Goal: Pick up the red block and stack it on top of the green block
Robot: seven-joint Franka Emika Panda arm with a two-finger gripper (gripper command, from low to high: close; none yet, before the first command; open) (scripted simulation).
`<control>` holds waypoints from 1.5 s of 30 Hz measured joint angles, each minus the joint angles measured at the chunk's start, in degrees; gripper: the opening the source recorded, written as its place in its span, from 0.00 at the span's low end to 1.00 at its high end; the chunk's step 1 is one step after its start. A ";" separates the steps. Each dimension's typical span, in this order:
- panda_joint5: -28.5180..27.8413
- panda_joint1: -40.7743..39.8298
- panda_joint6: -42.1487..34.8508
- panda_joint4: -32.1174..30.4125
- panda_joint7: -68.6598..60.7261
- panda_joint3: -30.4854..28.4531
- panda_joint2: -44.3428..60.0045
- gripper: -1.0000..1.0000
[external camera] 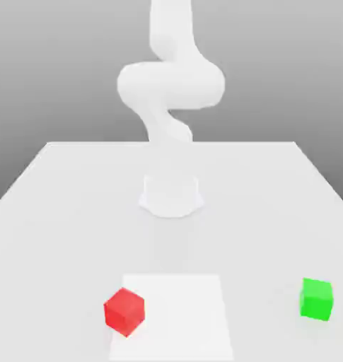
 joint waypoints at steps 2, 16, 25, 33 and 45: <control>-0.43 -1.38 2.13 -1.60 2.28 0.46 4.43 0.50; -2.30 -8.30 16.15 -12.16 16.57 0.92 33.62 0.50; 0.06 -9.89 27.26 -16.12 20.72 0.03 52.20 0.50; -0.26 -9.76 32.17 -15.34 21.03 -0.17 57.98 0.00; -1.34 -3.80 20.50 -15.18 12.80 7.96 46.67 0.00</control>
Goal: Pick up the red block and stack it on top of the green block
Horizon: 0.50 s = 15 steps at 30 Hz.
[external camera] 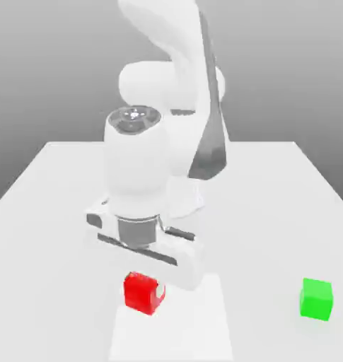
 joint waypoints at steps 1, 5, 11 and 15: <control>-0.26 1.61 -0.54 0.34 -1.81 1.66 -0.16 0.00; -1.16 8.84 -2.67 1.69 -9.32 8.21 -0.80 0.00; -9.37 18.09 0.48 5.29 -14.18 12.22 6.79 0.00; -11.26 19.15 2.12 5.54 -13.11 11.15 8.86 1.00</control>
